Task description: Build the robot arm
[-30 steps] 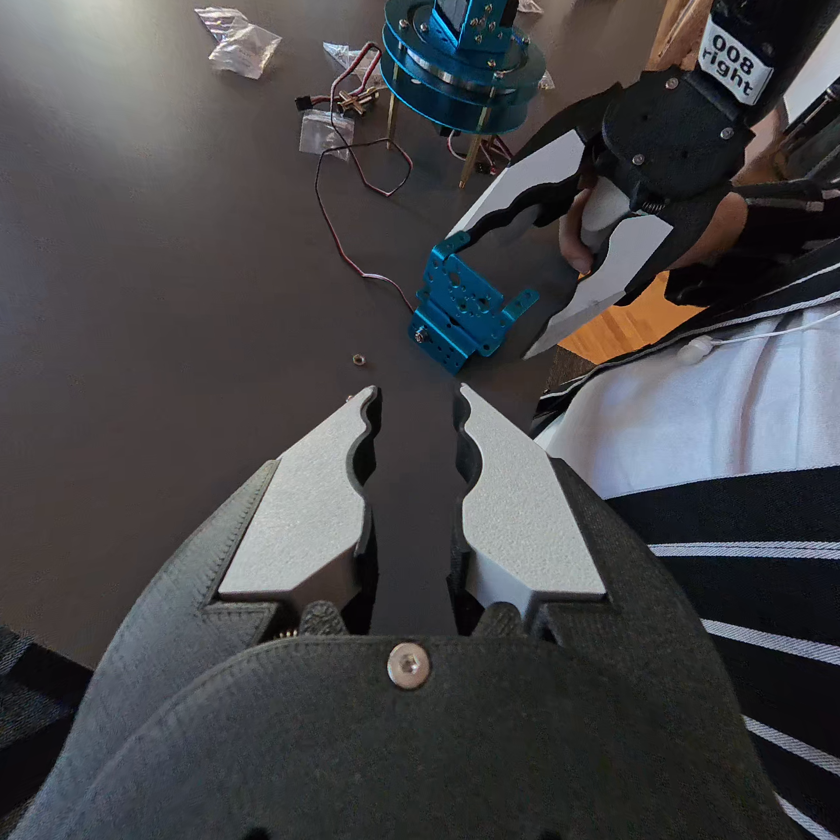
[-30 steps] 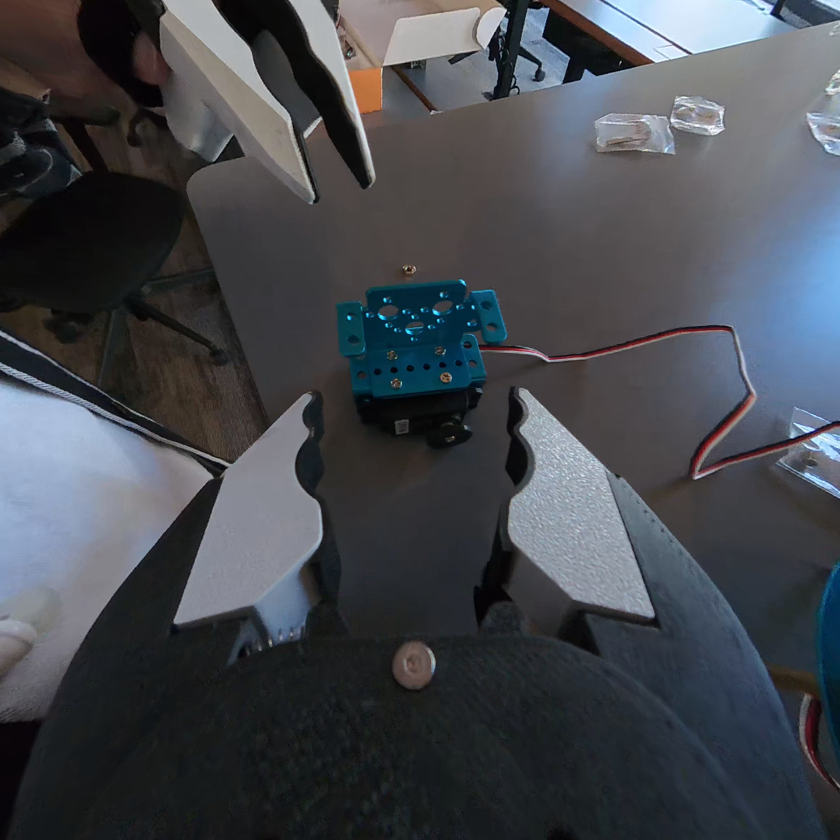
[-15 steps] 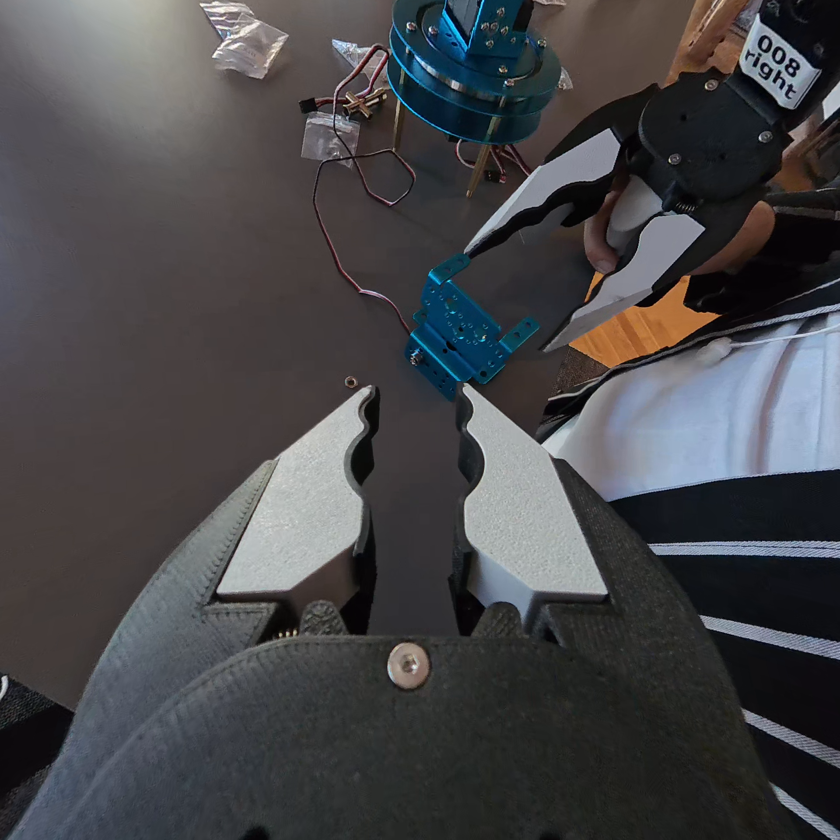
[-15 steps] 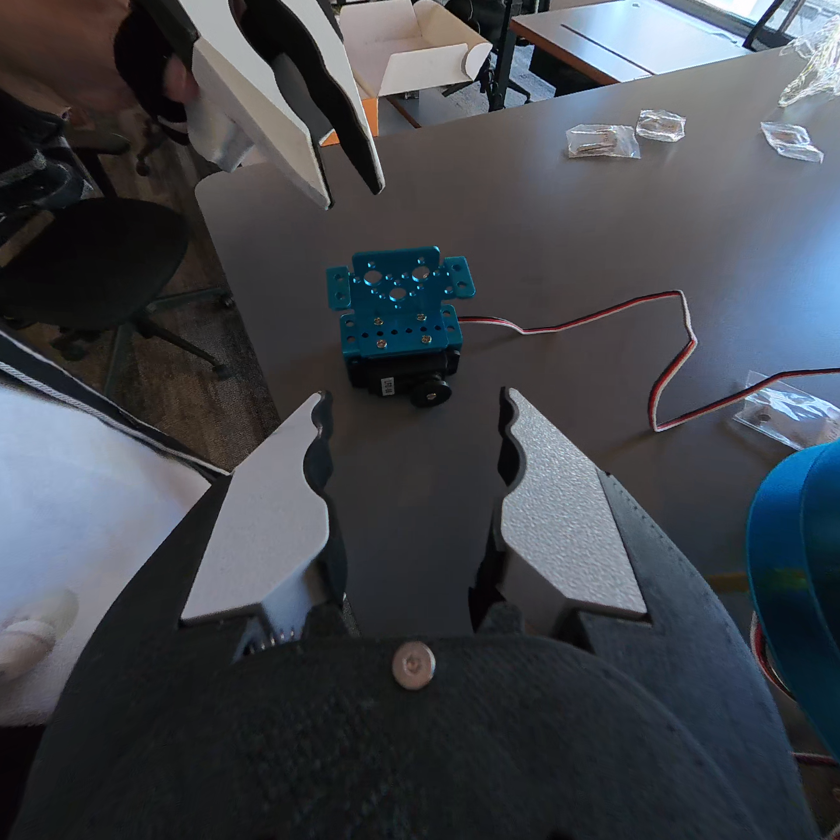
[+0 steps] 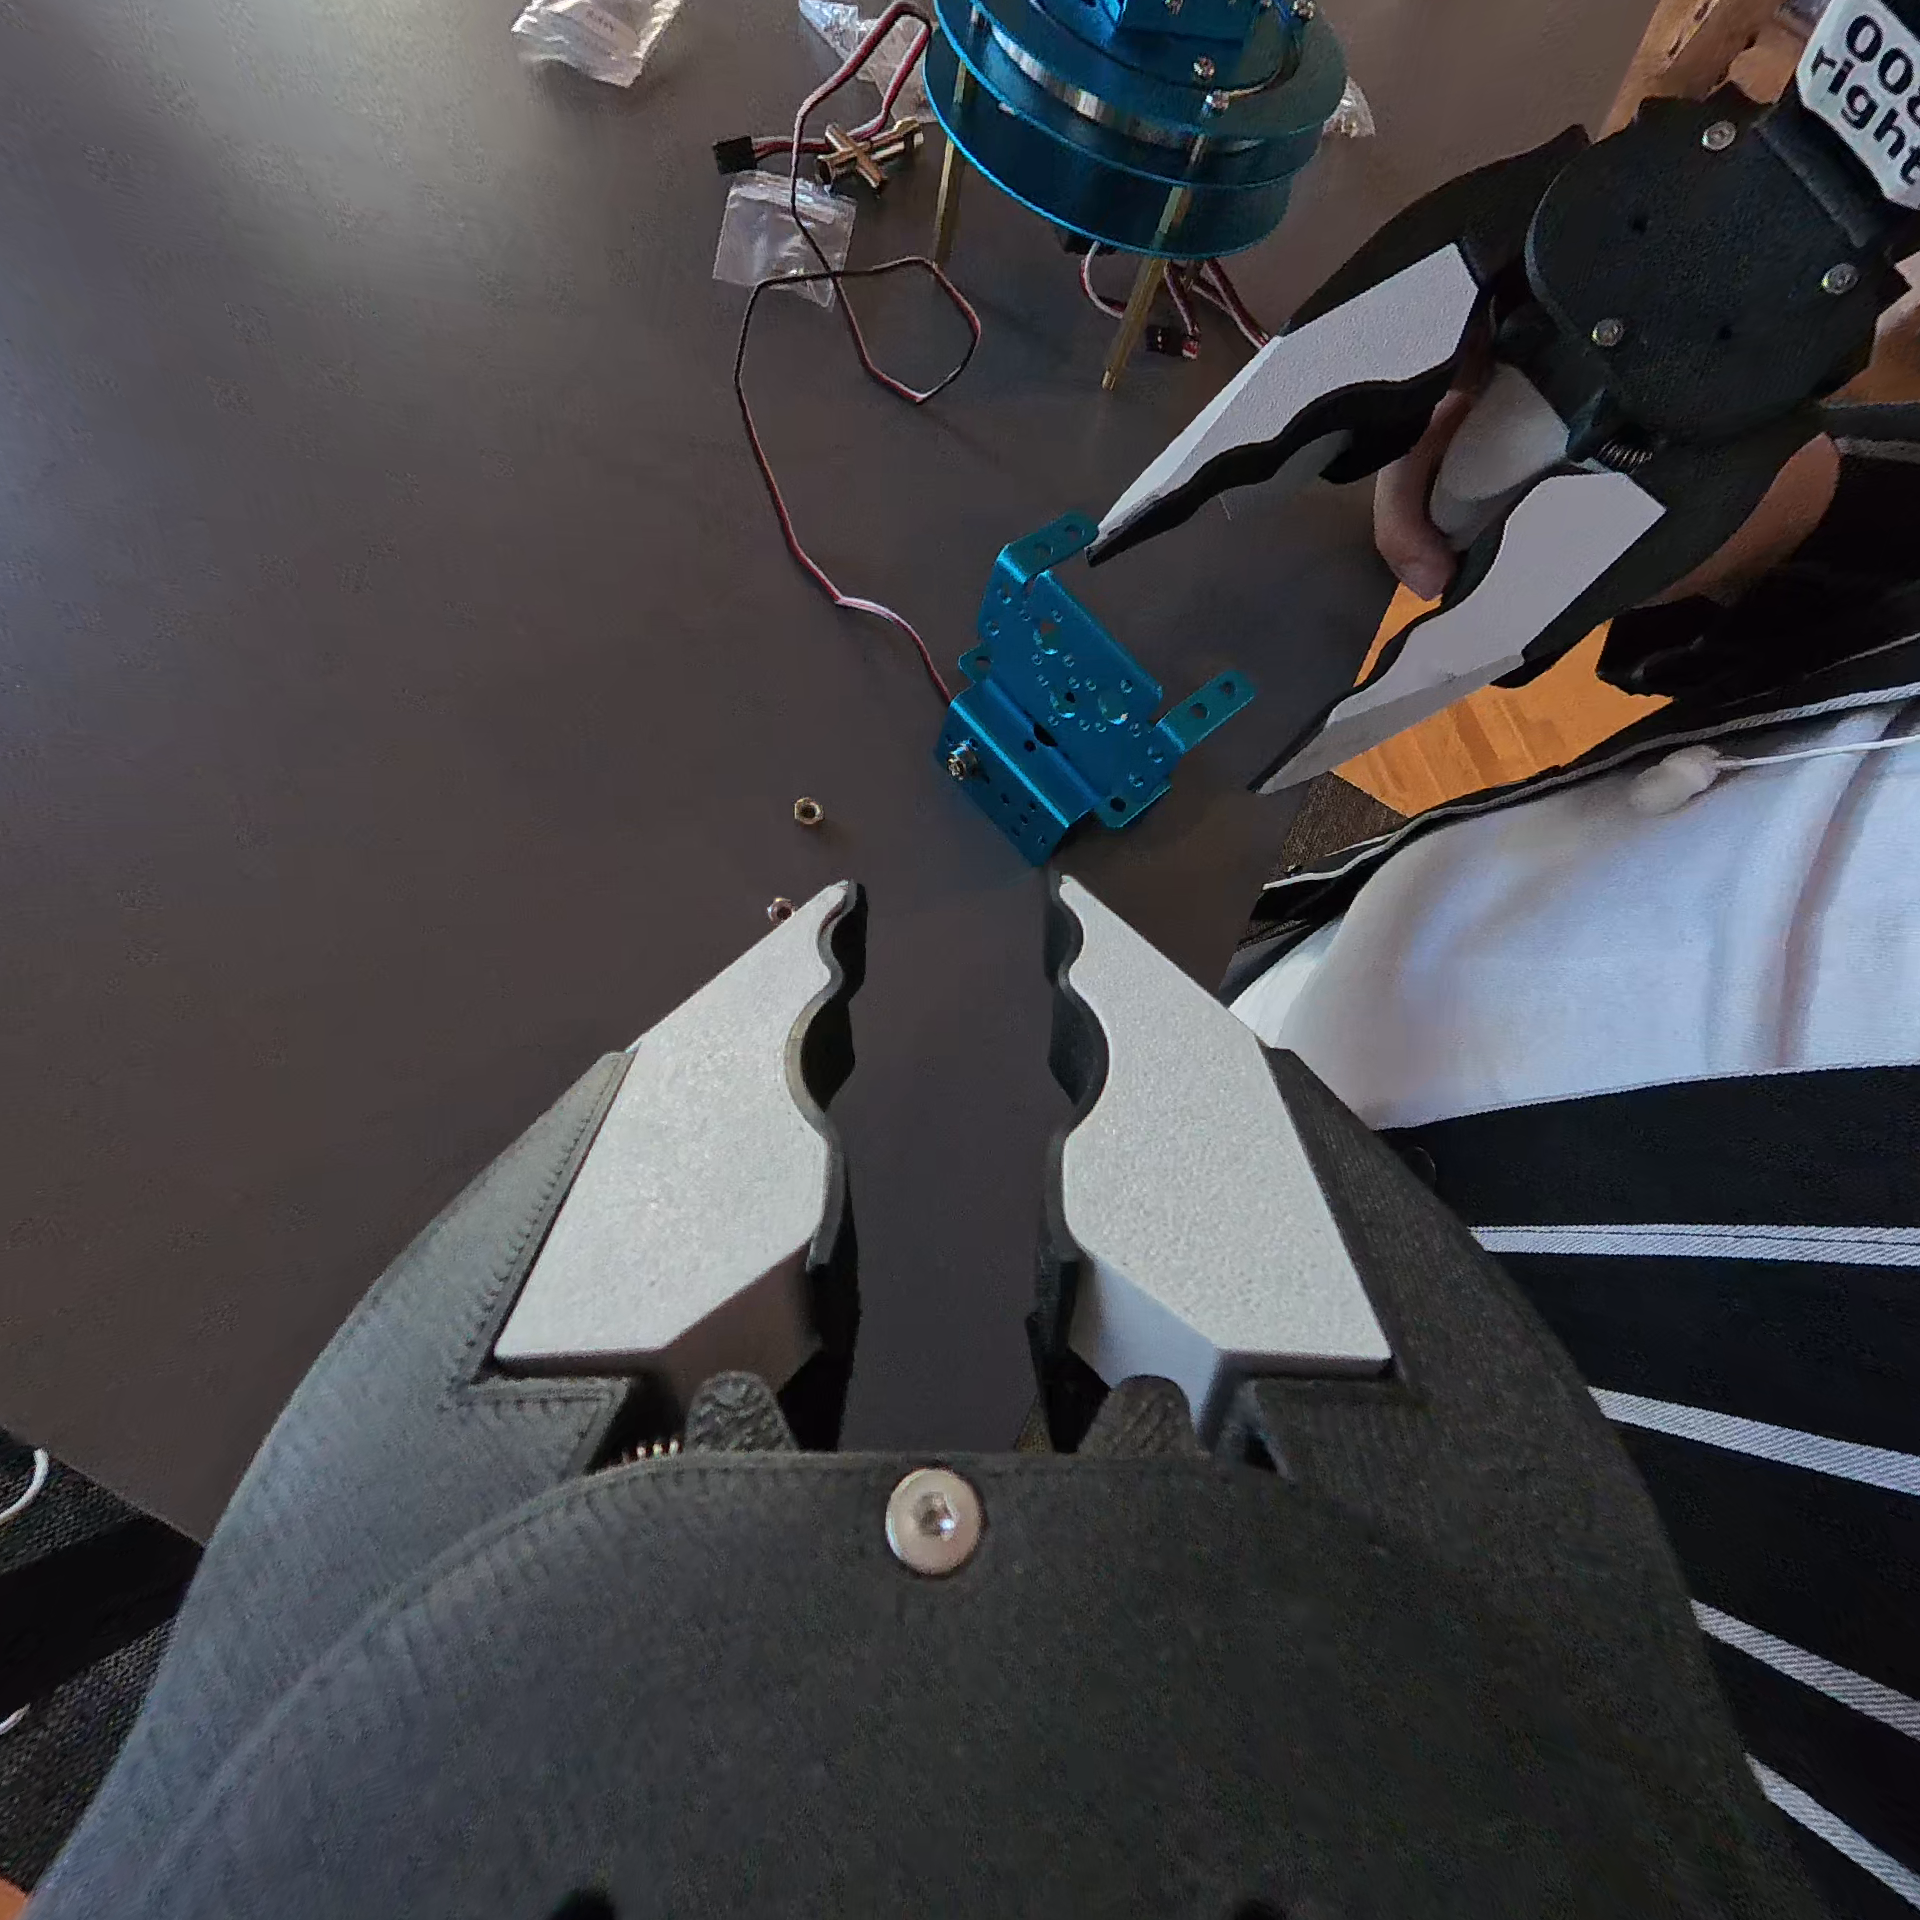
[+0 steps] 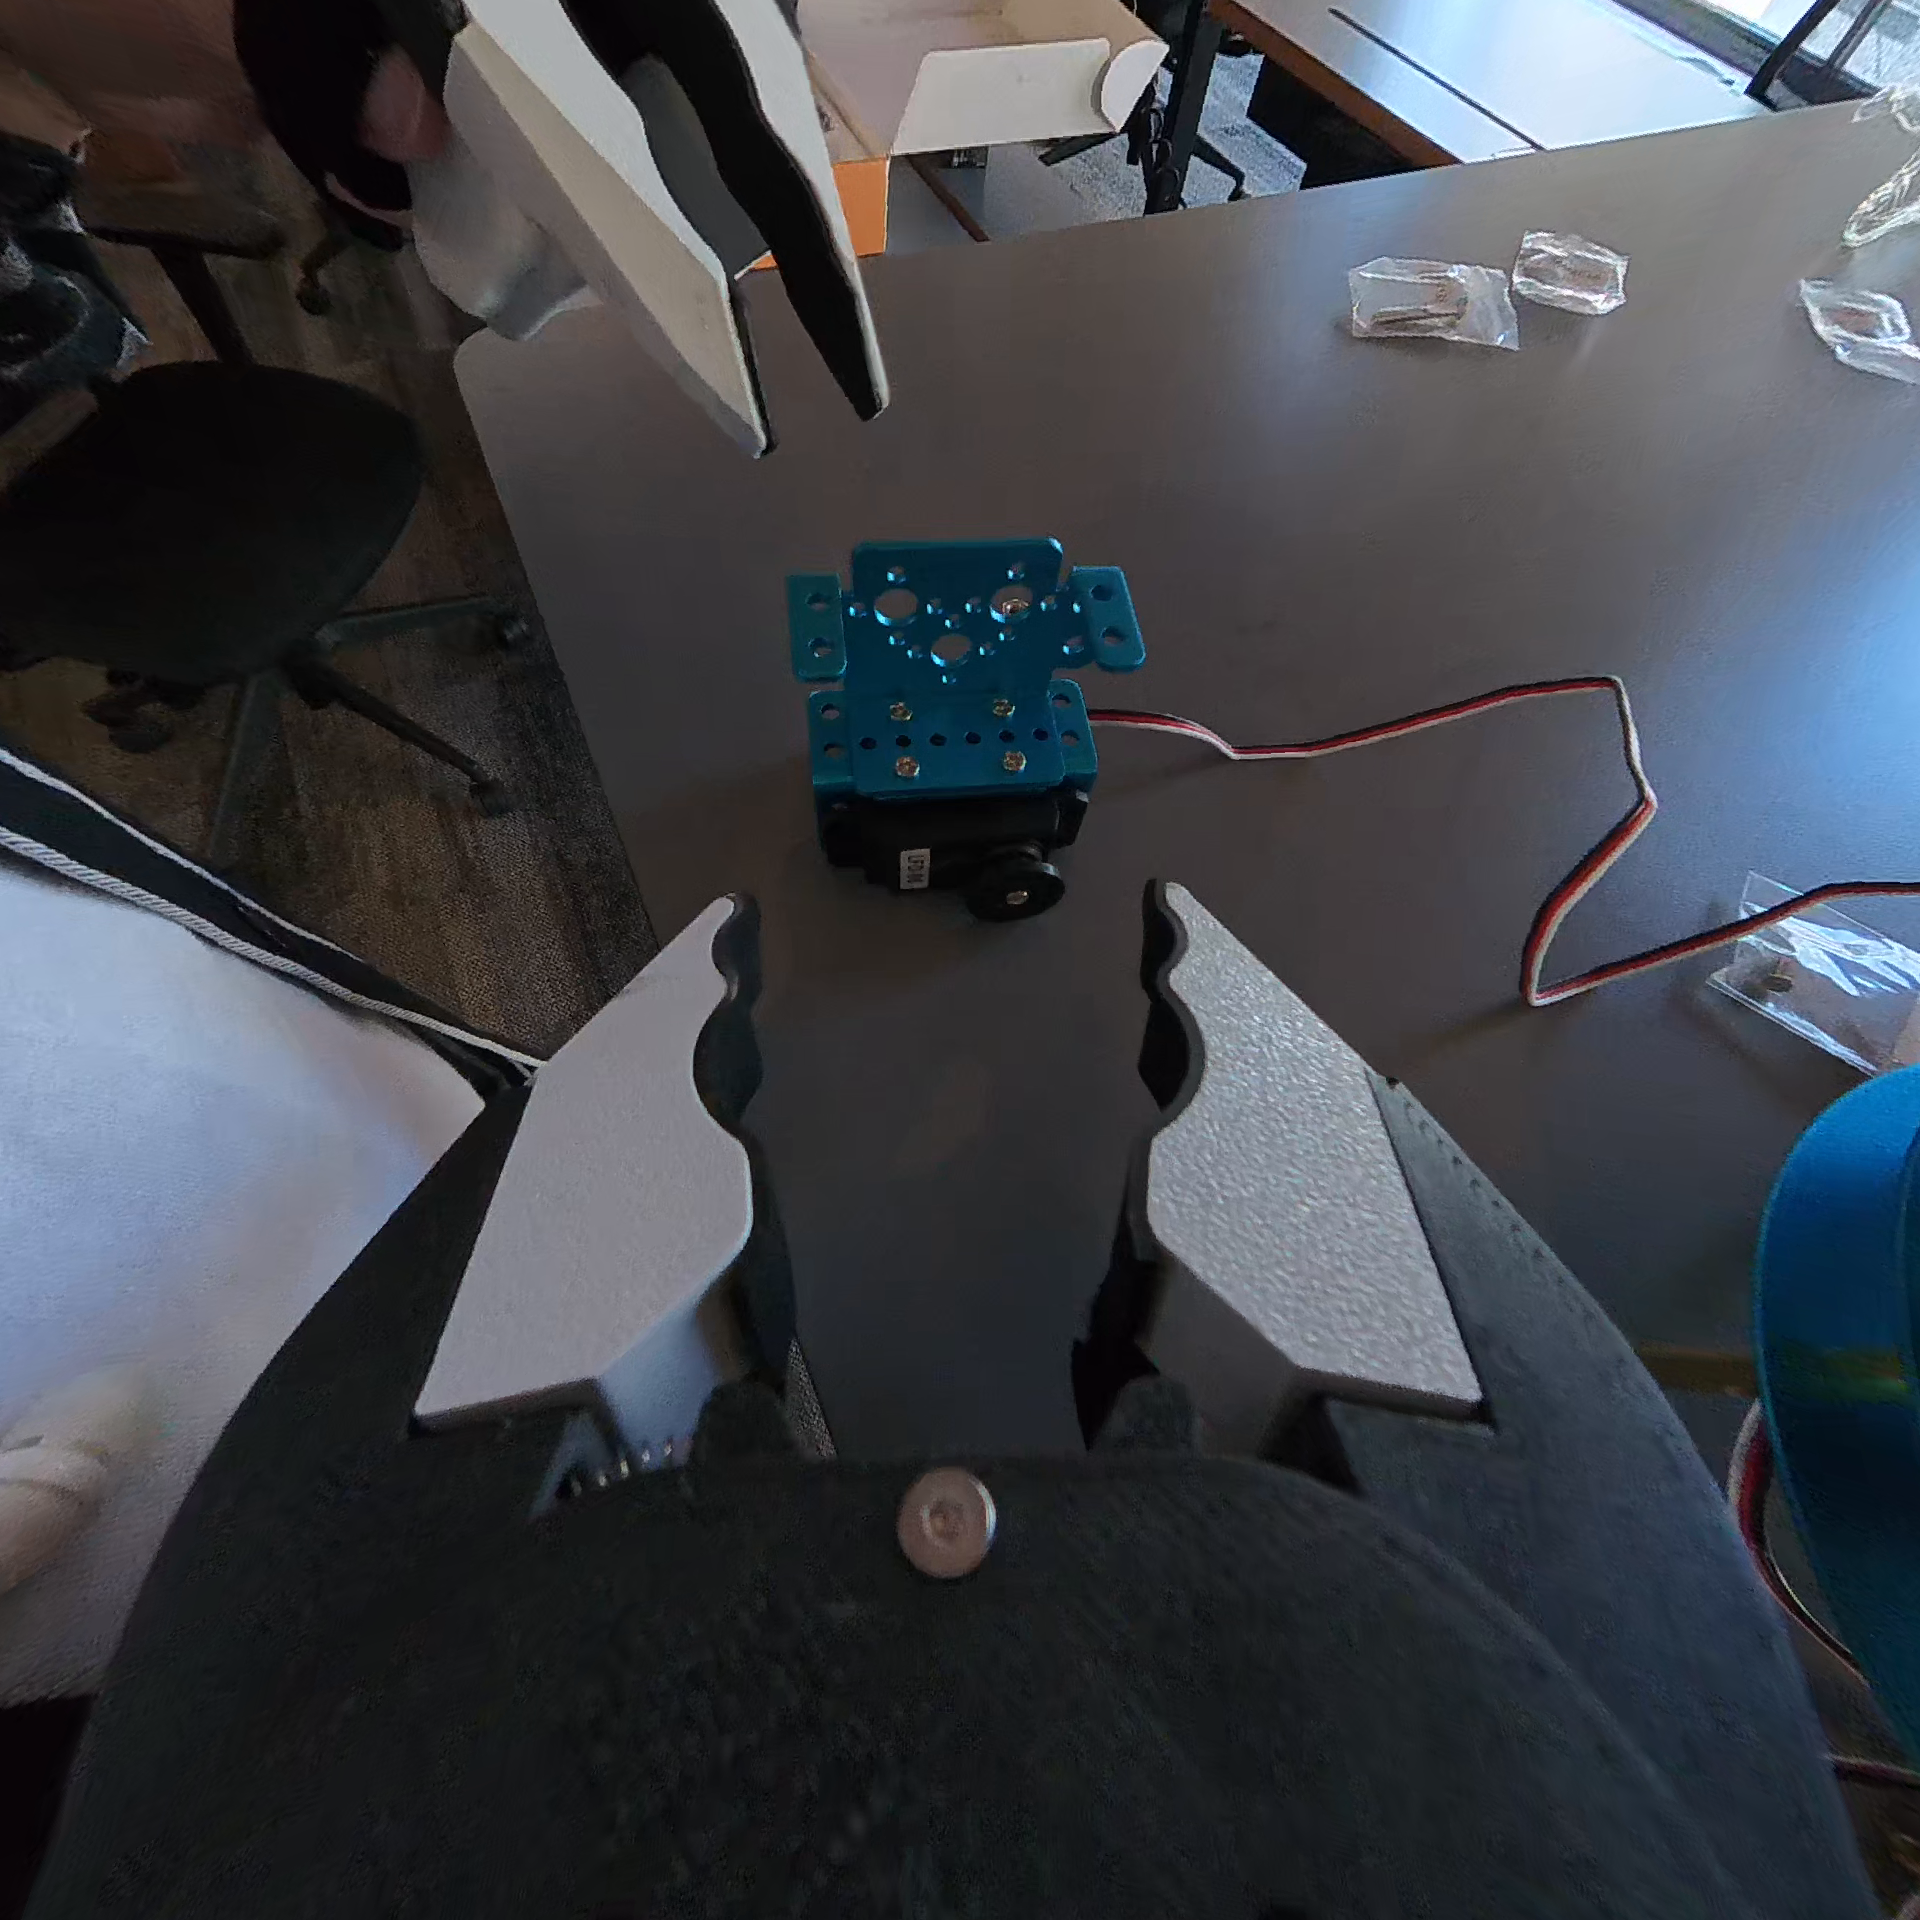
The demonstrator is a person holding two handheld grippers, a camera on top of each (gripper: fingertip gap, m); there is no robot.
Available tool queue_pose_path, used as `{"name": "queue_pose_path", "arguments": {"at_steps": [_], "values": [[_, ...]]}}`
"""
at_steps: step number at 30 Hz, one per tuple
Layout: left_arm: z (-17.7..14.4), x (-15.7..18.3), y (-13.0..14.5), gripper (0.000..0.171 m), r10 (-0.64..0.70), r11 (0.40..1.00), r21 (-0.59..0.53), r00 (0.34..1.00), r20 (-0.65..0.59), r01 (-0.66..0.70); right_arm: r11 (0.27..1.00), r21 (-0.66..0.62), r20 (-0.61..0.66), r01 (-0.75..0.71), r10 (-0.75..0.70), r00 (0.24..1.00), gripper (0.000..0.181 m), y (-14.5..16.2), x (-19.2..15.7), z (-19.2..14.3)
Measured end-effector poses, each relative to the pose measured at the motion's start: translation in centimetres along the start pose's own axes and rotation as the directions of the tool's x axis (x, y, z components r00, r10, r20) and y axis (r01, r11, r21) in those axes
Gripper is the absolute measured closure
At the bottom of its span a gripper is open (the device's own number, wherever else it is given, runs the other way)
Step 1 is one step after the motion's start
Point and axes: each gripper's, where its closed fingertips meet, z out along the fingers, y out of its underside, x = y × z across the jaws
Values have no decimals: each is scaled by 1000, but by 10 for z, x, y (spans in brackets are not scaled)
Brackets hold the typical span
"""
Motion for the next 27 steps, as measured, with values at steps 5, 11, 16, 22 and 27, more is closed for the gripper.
{"name": "queue_pose_path", "arguments": {"at_steps": [5, 11, 16, 22, 27], "values": [[1, -1, 4, 139, -3, 1000, -13, 1000, 6, 3, 1000, -5, -1, 2, -2, 1000, 108, 0, -1, 1], [2, 0, 6, 139, 3, 1000, -23, 1000, 3, -3, 1000, -4, -4, -4, 4, 1000, 108, 0, 1, 1], [3, 1, 6, 139, 7, 1000, -29, 1000, -1, -7, 1000, -2, -9, 1, -1, 1000, 108, 0, 1, 1], [5, 2, 6, 139, 12, 999, -34, 1000, -3, -12, 1000, 4, -10, 2, -2, 1000, 108, -1, 0, 0], [5, 3, 5, 139, 12, 999, -33, 1000, -2, -12, 1000, 5, -7, 6, -6, 1000, 108, -1, -1, 0]]}}
